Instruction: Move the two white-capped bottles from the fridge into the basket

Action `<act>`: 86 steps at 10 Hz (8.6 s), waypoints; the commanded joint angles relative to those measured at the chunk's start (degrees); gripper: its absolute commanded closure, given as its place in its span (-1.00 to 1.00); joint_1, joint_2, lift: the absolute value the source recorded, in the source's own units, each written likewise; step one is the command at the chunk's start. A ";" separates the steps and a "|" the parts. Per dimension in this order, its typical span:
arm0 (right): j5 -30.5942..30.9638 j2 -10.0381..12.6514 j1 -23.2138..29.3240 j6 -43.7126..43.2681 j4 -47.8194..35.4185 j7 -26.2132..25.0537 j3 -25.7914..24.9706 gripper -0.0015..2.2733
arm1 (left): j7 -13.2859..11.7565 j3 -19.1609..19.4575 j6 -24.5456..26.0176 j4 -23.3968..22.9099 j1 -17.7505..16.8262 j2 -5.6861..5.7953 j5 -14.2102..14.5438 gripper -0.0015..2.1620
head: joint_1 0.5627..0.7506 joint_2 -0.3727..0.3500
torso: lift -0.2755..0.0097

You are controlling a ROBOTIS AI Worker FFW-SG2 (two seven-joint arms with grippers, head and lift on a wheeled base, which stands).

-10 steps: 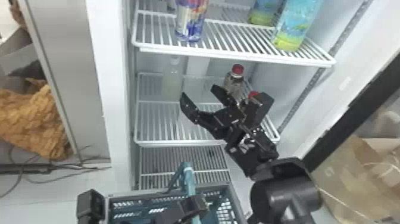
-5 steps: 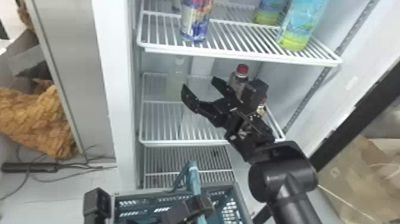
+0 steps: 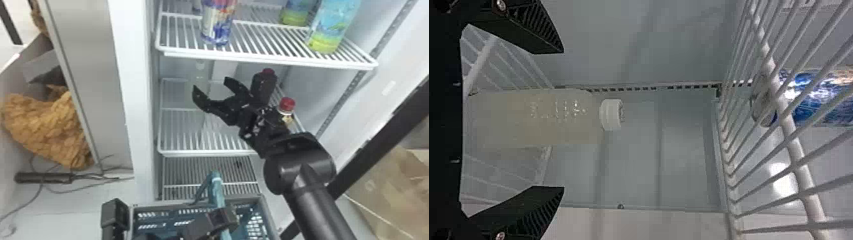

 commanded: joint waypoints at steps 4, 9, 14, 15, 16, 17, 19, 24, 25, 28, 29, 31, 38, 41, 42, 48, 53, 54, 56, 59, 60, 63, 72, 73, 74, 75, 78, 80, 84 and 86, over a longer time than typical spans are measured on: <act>0.23 0.03 -6.89 -2.95 10.41 -1.92 5.09 -0.95 | 0.08 -0.34 0.00 0.28 -0.44 0.00 0.23 0.03 | 0.41 -0.50 | -0.89; -0.57 0.12 -10.83 -8.29 17.58 -3.24 7.83 -0.95 | 0.17 -0.92 -0.14 0.84 -1.00 0.00 0.46 0.04 | 0.41 -0.46 | -0.89; -4.12 0.21 -10.97 -9.84 19.83 -3.77 8.40 -0.32 | 0.08 -1.03 -0.42 0.84 -1.00 0.00 0.57 0.03 | 0.41 -0.46 | -0.89; -4.46 0.21 -11.11 -9.84 19.97 -3.77 8.51 -0.28 | 0.17 -1.14 -0.42 0.84 -1.14 0.00 0.57 0.03 | 0.41 -0.46 | -0.89; -5.15 0.21 -11.11 -10.12 20.25 -3.77 8.51 -0.23 | 0.08 -1.14 -0.42 0.84 -1.14 0.00 0.69 0.04 | 0.41 -0.46 | -0.89; -5.49 0.21 -11.11 -10.96 20.39 -3.77 8.51 -0.23 | 0.17 -1.14 -0.42 0.84 -1.14 0.00 0.69 0.03 | 0.41 -0.46 | -0.89; -5.83 0.21 -10.97 -12.79 20.25 -3.77 8.40 -0.23 | 0.08 -1.14 -0.42 0.84 -1.00 -0.08 0.80 0.04 | 0.41 -0.46 | -0.89; -6.86 -0.32 -3.09 -15.18 10.27 -1.92 4.74 -0.23 | -0.09 -0.69 -0.56 0.84 -0.30 0.00 0.92 0.03 | 0.41 -0.48 | -0.89; -6.86 -0.41 -0.14 -13.35 6.05 -1.39 3.03 -0.23 | -0.09 -0.80 -0.56 0.84 -0.16 0.00 0.92 0.03 | 0.41 -0.48 | -0.89; -3.77 -0.85 8.30 -6.46 -7.59 0.45 -2.80 -0.24 | -0.18 -0.57 -0.56 0.84 -0.02 -0.08 0.92 0.03 | 0.41 -0.55 | -0.89; -1.49 -0.94 11.25 -3.93 -12.80 0.80 -4.85 -0.24 | -0.27 -0.46 -0.56 0.84 0.12 -0.08 0.92 0.03 | 0.41 -0.59 | -0.89; -1.15 -1.46 16.17 0.29 -20.95 1.16 -6.57 -0.24 | -0.36 -0.34 -0.56 0.84 0.27 -0.08 0.92 0.03 | 0.41 -0.65 | -0.89; -1.72 -1.20 29.11 5.77 -36.84 2.56 -11.60 -0.24 | -0.36 -0.12 -0.56 0.84 0.41 0.00 0.92 0.03 | 0.41 -0.78 | -0.89; -1.95 -0.15 36.42 6.76 -45.00 2.56 -14.00 -0.24 | -0.36 0.00 -0.56 0.84 0.69 0.00 0.92 0.03 | 0.41 -0.83 | -0.89; -2.06 -0.15 38.82 7.04 -47.53 2.65 -14.22 -0.24 | -0.36 0.00 -0.56 0.84 0.69 0.09 0.92 0.03 | 0.41 -0.85 | -0.89; -4.12 0.47 54.28 15.90 -63.98 2.83 -17.99 -0.24 | -0.36 0.34 -0.56 0.84 1.11 0.27 0.92 0.04 | 0.41 -0.94 | -0.89; -5.26 1.79 60.19 27.99 -72.14 3.09 -22.22 -0.24 | -0.36 0.34 -0.56 0.84 1.11 0.27 0.80 0.03 | 0.41 -0.94 | -0.89; -6.17 1.79 60.75 29.96 -72.84 3.09 -22.11 -0.24 | -0.36 0.34 -0.56 0.84 1.11 0.27 0.80 0.04 | 0.41 -0.94 | -0.89; -7.43 1.79 60.89 35.16 -73.41 3.62 -21.77 -0.24 | -0.36 0.34 -0.56 0.84 1.11 0.27 0.80 0.04 | 0.41 -0.94 | -0.89; -9.60 1.79 61.46 46.83 -77.06 3.53 -22.79 -0.23 | -0.36 0.46 -0.56 0.84 1.11 0.27 0.80 0.04 | 0.41 -0.94 | -0.89; -10.97 1.88 61.60 50.49 -78.19 2.65 -23.02 -0.23 | -0.36 0.46 -0.56 0.84 1.11 0.27 0.80 0.04 | 0.41 -0.94 | -0.89; -14.17 2.05 62.30 59.21 -80.44 -0.16 -24.28 -0.23 | -0.36 0.46 -0.56 0.84 1.11 0.27 0.80 0.03 | 0.41 -0.94 | -0.89; -14.06 2.31 63.71 57.52 -82.12 -2.89 -24.85 -0.71 | -0.36 0.34 -0.56 0.84 1.25 0.27 0.80 0.03 | 0.41 -0.94 | -0.89; -13.37 2.31 63.99 56.11 -82.55 -3.24 -24.74 -0.71 | -0.36 0.34 -0.56 0.84 1.25 0.27 0.80 0.03 | 0.41 -0.94 | -0.89; -12.69 2.31 64.27 53.44 -82.97 -3.68 -24.62 -0.71 | -0.36 0.34 -0.56 0.84 1.25 0.27 0.80 0.04 | 0.41 -0.94 | -0.89; -12.46 2.31 64.55 50.35 -82.97 -4.12 -24.51 -0.71 | -0.36 0.34 -0.56 0.84 1.25 0.27 0.80 0.03 | 0.41 -0.94 | -0.89; -11.43 2.58 66.10 38.40 -81.98 -5.96 -23.94 -0.71 | -0.36 0.34 -0.56 0.84 1.11 0.27 0.80 0.03 | 0.41 -0.94 | -0.89; -9.49 3.11 66.66 28.41 -79.45 -7.02 -23.25 -0.72 | -0.36 0.34 -0.56 0.84 1.11 0.27 0.80 0.03 | 0.41 -0.94 | -0.89; -6.97 4.42 66.66 9.57 -71.30 -9.83 -22.22 -0.72 | -0.36 0.23 -0.56 0.84 1.11 0.27 0.80 0.03 | 0.41 -0.94 | -0.89; -5.03 5.39 66.24 1.83 -66.37 -10.45 -22.22 -0.72 | -0.36 0.23 -0.56 0.84 1.11 0.27 0.92 0.04 | 0.41 -0.94 | -0.89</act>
